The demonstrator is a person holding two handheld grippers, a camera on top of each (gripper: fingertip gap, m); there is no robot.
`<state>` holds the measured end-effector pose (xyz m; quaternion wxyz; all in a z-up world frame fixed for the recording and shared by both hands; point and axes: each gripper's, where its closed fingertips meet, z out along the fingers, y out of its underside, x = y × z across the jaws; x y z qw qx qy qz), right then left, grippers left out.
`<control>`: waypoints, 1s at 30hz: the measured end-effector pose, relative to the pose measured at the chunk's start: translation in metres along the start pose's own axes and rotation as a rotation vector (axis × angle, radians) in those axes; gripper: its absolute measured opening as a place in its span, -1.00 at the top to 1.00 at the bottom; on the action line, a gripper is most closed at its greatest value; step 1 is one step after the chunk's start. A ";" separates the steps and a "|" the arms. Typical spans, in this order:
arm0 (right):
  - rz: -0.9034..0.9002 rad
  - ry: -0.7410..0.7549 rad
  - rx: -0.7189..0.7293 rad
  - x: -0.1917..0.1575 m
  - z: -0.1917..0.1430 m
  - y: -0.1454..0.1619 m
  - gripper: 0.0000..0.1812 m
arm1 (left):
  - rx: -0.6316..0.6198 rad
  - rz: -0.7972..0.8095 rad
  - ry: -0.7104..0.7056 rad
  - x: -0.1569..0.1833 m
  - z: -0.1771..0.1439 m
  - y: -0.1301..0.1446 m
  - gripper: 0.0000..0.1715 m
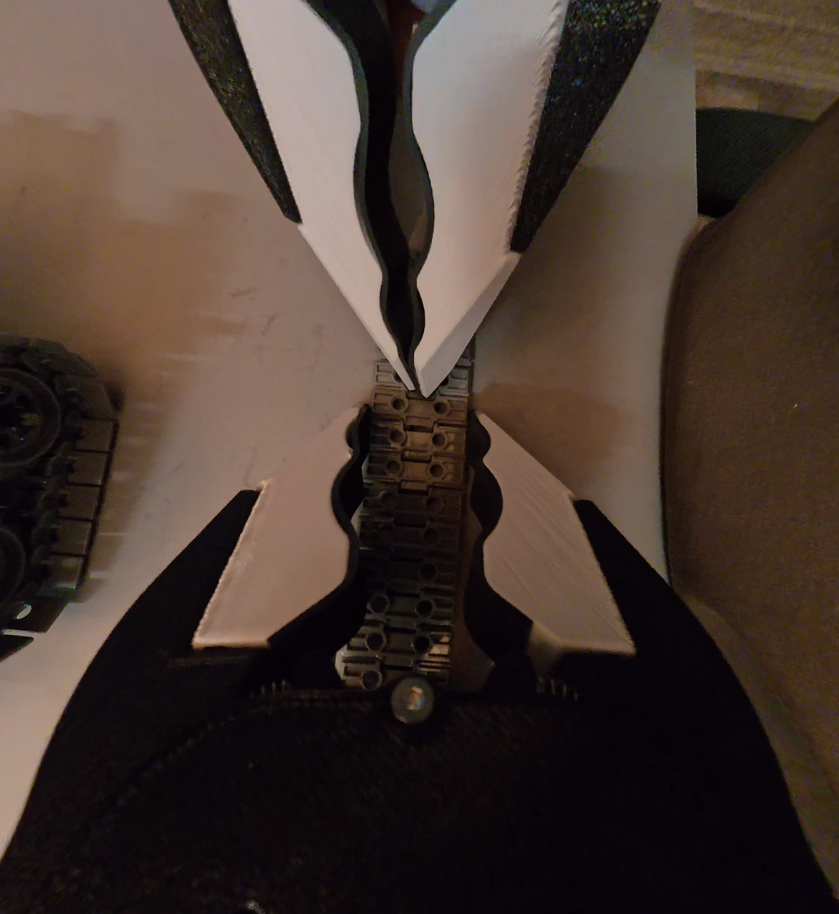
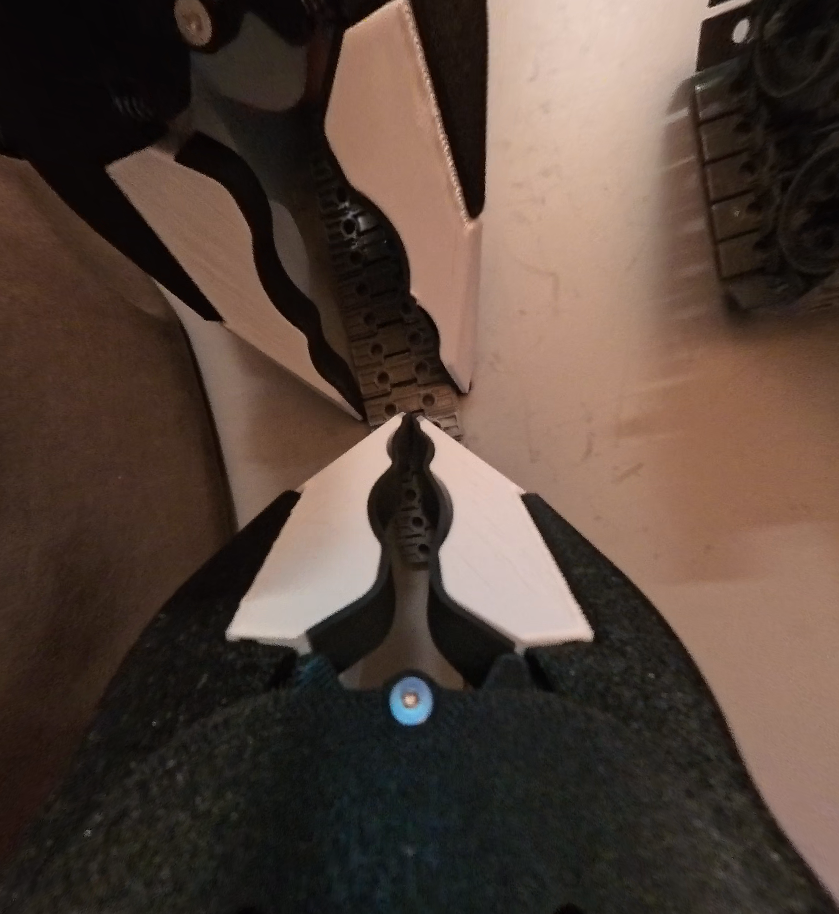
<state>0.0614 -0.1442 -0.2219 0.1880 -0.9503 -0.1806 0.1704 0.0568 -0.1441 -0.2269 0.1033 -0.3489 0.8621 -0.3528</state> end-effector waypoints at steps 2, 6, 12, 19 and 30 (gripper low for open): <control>0.014 -0.003 0.023 0.000 0.000 0.000 1.00 | 0.000 -0.001 0.004 0.000 0.000 0.000 0.56; -0.005 0.066 0.059 -0.001 -0.001 0.000 1.00 | 0.000 -0.005 0.015 0.000 0.000 0.000 0.56; -0.077 0.173 0.120 0.002 -0.012 -0.002 0.92 | 0.006 -0.051 0.008 0.000 -0.006 0.001 0.30; -0.033 0.392 0.615 0.071 -0.111 -0.055 0.56 | 0.194 -0.160 -0.048 -0.024 -0.059 -0.023 0.19; 0.176 0.323 0.897 0.155 -0.095 -0.072 -0.24 | 0.315 -0.333 -0.214 -0.084 -0.066 -0.027 0.19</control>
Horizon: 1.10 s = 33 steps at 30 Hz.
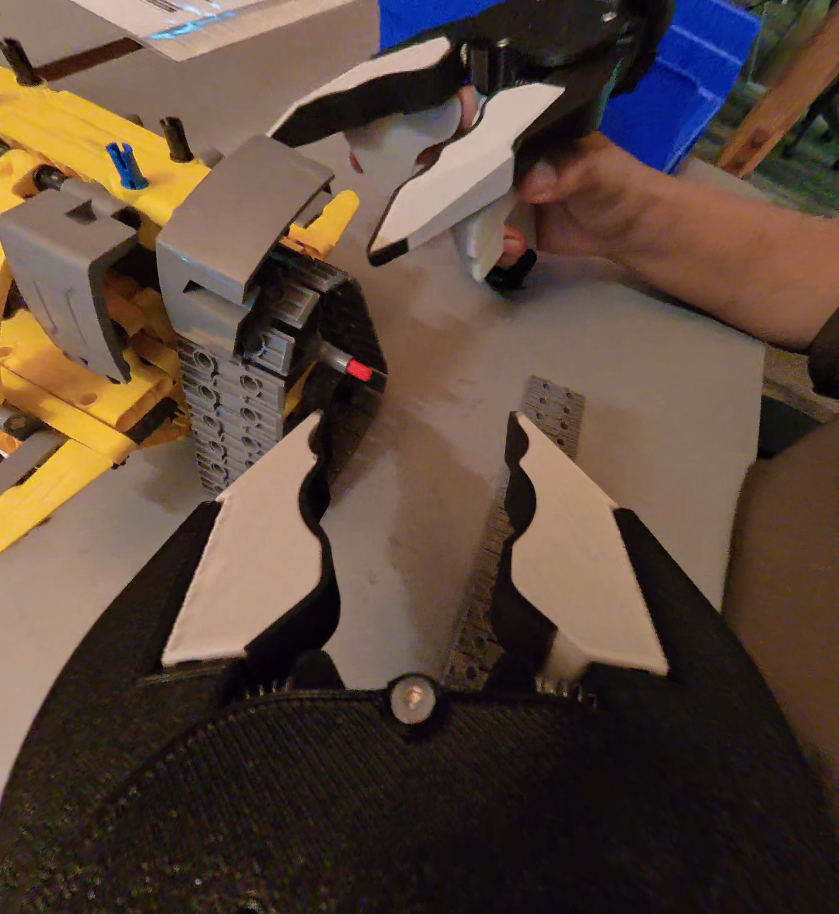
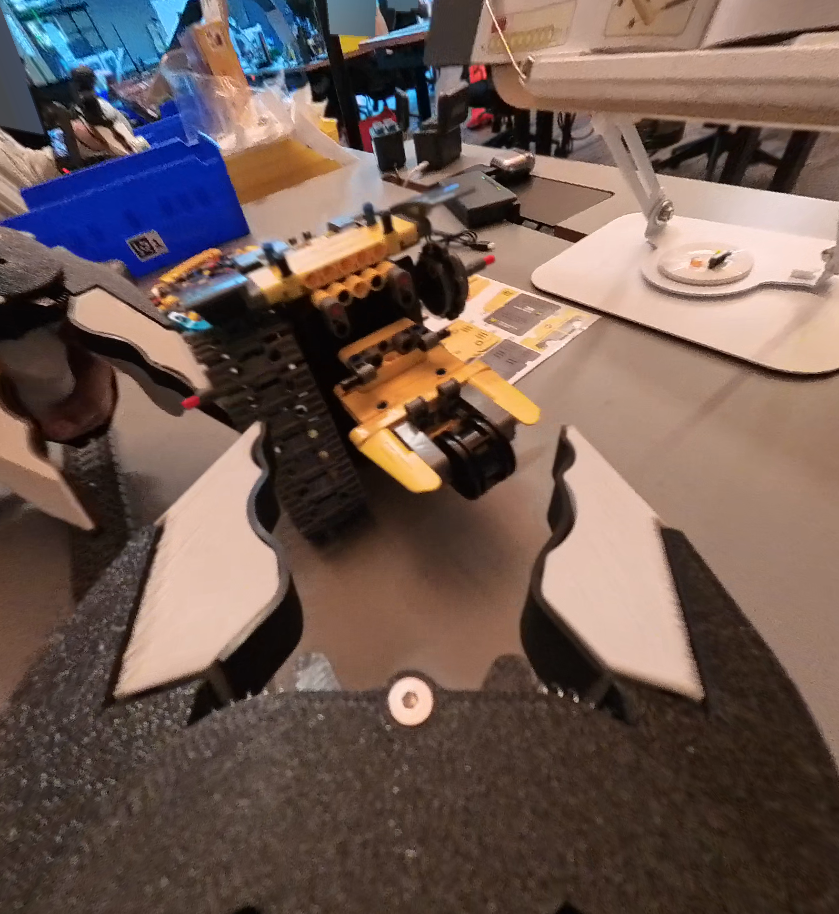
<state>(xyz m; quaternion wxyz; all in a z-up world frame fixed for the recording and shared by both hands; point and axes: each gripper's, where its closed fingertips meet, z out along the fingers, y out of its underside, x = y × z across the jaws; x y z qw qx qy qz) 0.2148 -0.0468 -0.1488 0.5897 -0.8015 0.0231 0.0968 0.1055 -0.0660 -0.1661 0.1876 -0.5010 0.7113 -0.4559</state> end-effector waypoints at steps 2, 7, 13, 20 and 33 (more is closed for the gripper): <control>-0.016 -0.035 -0.022 0.001 0.007 0.001 -0.23 | -0.017 -0.022 -0.004 0.001 0.001 0.002 0.17; -0.044 -0.082 -0.060 0.004 0.023 -0.002 -0.11 | -0.018 -0.023 -0.083 -0.006 -0.003 0.008 0.17; -0.003 -0.204 -0.171 -0.019 -0.005 0.019 0.33 | 0.072 -0.182 -0.124 -0.034 -0.016 0.007 0.08; -0.106 -0.383 -0.271 -0.098 -0.015 0.049 0.34 | 0.126 -0.303 -0.030 -0.061 -0.025 -0.007 0.03; -0.090 -0.420 -0.006 -0.103 -0.033 0.003 0.32 | 0.299 -0.204 -0.273 -0.065 -0.068 -0.017 -0.03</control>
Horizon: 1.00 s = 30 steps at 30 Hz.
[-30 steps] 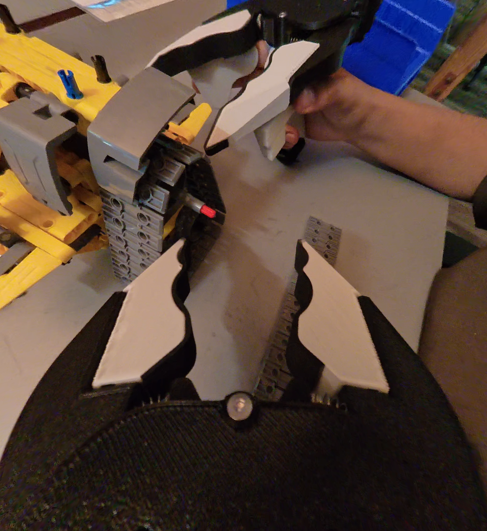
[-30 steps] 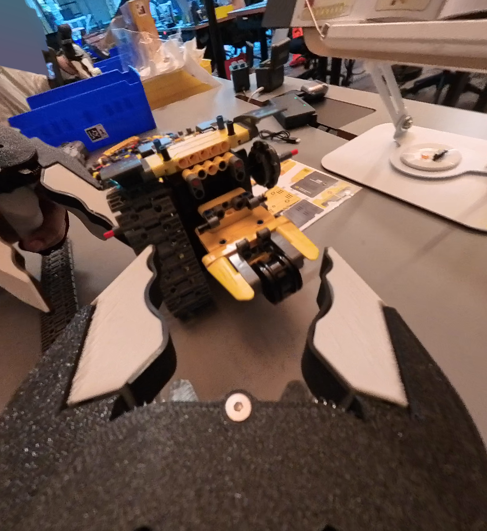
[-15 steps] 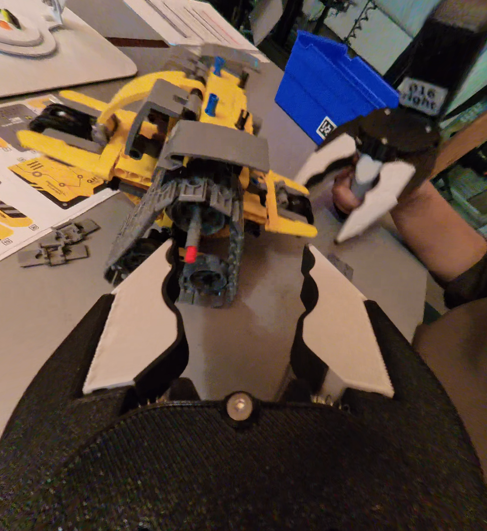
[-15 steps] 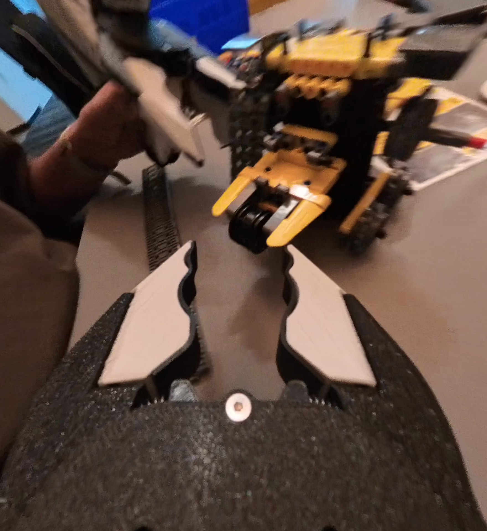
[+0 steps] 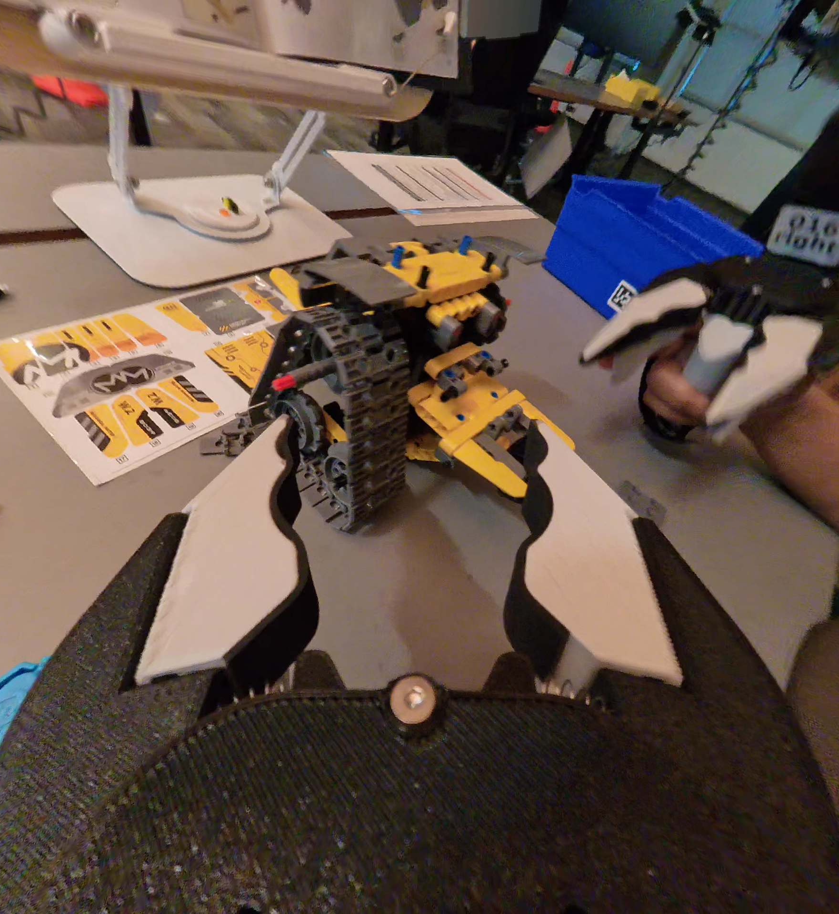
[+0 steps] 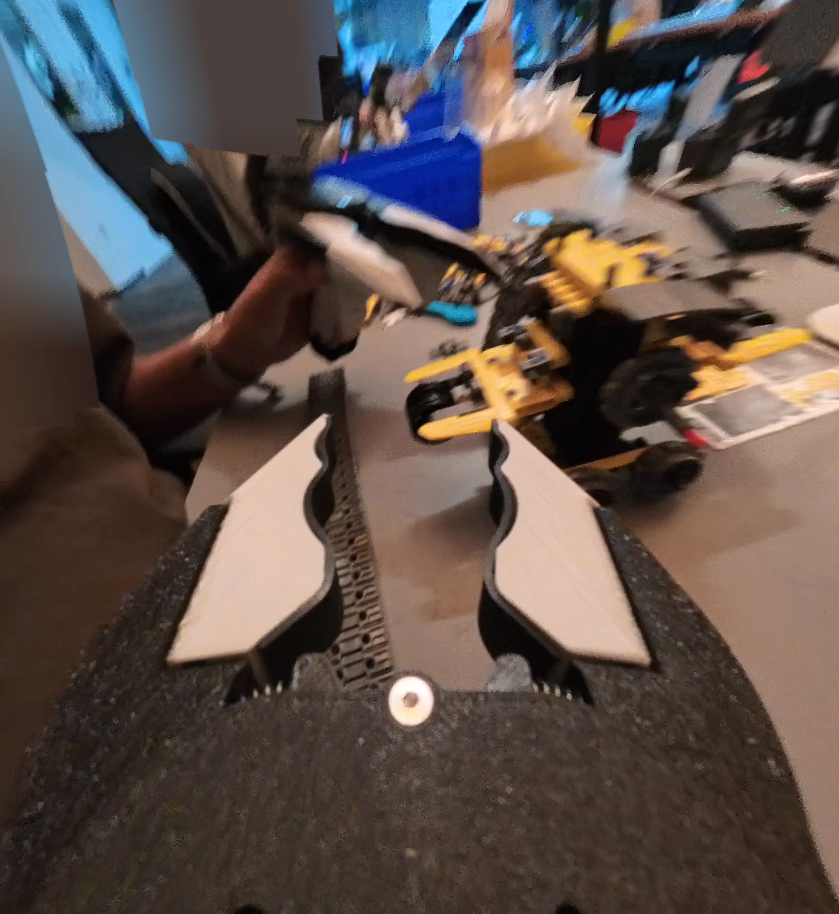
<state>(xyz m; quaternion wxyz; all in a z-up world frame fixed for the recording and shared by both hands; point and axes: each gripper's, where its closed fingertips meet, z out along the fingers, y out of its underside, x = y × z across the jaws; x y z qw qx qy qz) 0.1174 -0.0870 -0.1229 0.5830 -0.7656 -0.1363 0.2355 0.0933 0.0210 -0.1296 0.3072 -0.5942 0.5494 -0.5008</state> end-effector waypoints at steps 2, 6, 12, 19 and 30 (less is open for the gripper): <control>0.056 0.126 0.107 0.030 -0.014 -0.016 0.32 | -0.001 0.094 -0.040 0.012 -0.002 0.002 0.03; 0.061 0.389 0.125 0.083 -0.025 -0.018 0.31 | -0.055 0.274 -0.115 0.034 0.002 0.010 0.06; 0.108 0.301 0.053 0.084 0.012 -0.003 0.20 | -0.142 0.352 -0.093 0.052 0.016 0.029 0.28; 0.057 0.240 -0.006 0.055 0.012 0.006 0.38 | -0.159 0.259 -0.175 0.022 0.008 0.031 0.29; -0.161 0.082 -0.130 -0.016 0.058 0.017 0.28 | -0.138 0.155 -0.384 -0.045 -0.022 0.022 0.28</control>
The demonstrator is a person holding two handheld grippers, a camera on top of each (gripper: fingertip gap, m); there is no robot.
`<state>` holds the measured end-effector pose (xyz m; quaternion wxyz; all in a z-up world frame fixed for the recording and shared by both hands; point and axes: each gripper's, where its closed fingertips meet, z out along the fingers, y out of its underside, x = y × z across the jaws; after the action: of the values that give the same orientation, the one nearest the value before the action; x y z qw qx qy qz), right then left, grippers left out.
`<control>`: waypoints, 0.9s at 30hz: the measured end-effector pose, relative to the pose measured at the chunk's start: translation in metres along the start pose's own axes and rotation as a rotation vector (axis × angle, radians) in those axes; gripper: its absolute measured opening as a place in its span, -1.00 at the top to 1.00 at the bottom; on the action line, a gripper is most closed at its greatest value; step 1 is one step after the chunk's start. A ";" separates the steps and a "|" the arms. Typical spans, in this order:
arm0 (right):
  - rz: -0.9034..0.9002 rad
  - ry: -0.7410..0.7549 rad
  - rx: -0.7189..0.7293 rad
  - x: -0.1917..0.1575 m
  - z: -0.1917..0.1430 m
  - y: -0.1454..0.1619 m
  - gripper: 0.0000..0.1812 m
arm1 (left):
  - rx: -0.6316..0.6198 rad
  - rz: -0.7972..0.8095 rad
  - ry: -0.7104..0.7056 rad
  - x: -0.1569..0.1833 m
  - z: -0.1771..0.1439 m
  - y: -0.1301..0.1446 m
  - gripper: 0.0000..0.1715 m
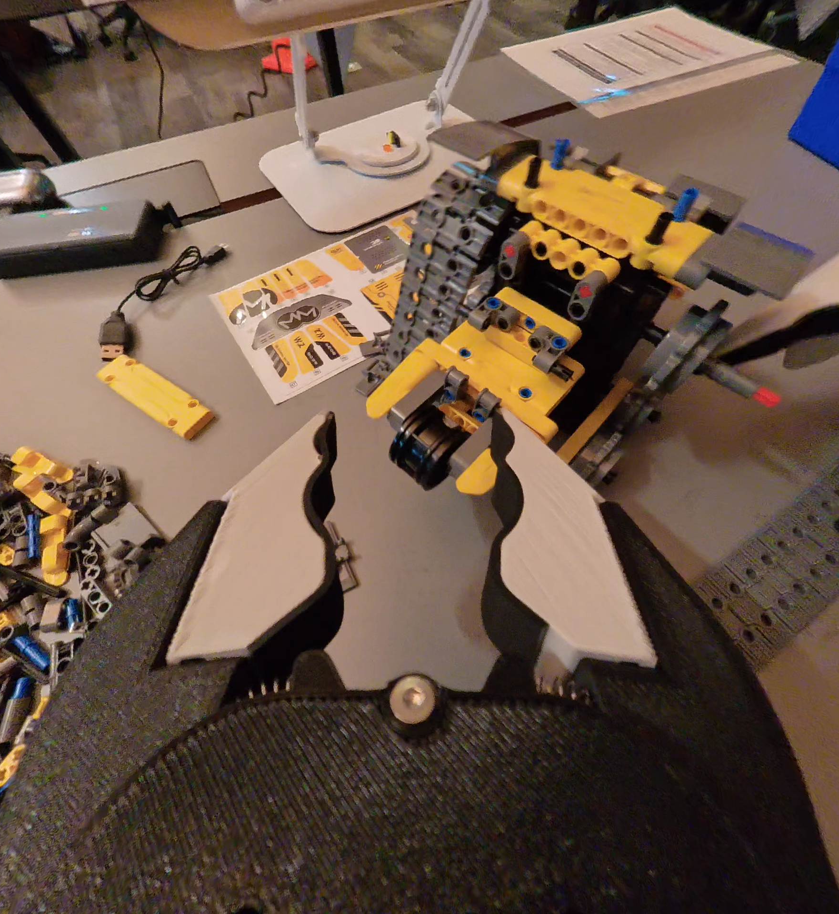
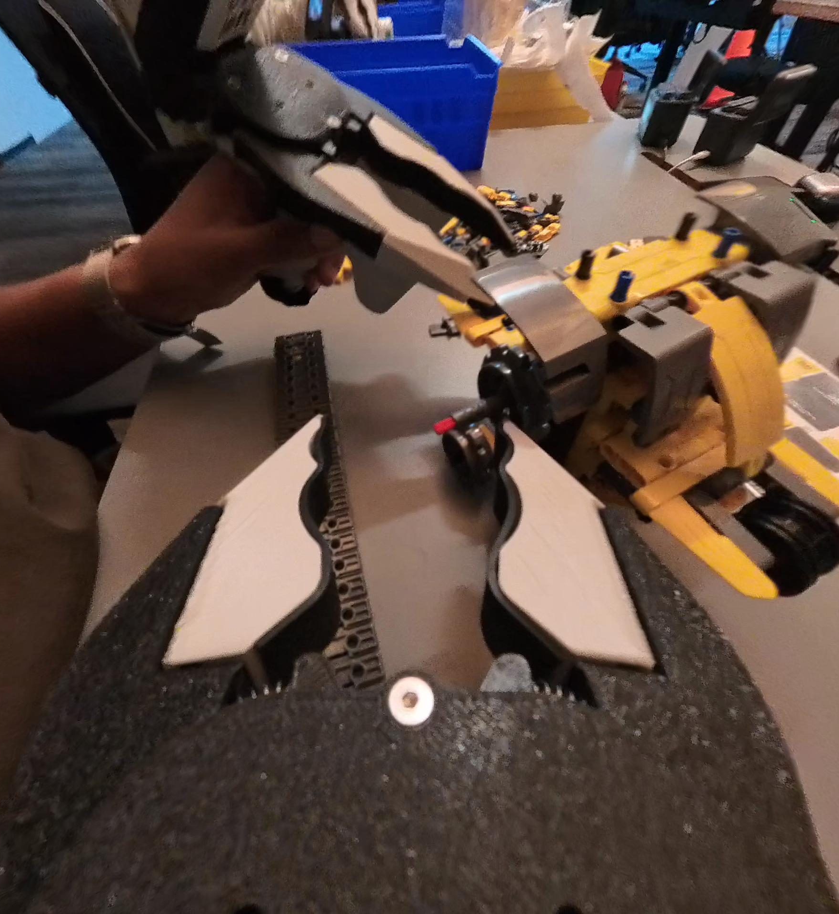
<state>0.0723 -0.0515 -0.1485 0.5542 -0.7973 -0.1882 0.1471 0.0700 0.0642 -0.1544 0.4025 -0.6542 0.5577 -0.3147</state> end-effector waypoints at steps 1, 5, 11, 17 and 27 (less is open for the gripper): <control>-0.027 0.003 -0.020 -0.003 0.000 0.003 0.28 | -0.004 -0.014 0.010 -0.001 -0.001 0.001 0.27; -0.106 0.015 -0.054 -0.009 -0.017 0.013 0.28 | -0.006 -0.016 0.144 0.018 -0.013 0.006 0.11; 0.036 -0.121 -0.148 -0.028 -0.048 0.053 0.28 | -0.158 0.198 0.544 0.076 -0.061 0.061 0.12; -0.011 -0.143 -0.310 -0.042 -0.036 0.077 0.24 | -0.325 0.304 0.545 0.083 -0.065 0.113 0.03; -0.099 -0.071 -0.413 -0.039 -0.022 0.090 0.57 | -0.328 0.357 0.555 0.090 -0.061 0.106 0.53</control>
<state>0.0594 -0.1163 -0.2249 0.3787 -0.8780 -0.2726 0.1062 -0.0171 -0.0412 -0.2220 0.1740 -0.4920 0.7942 -0.3114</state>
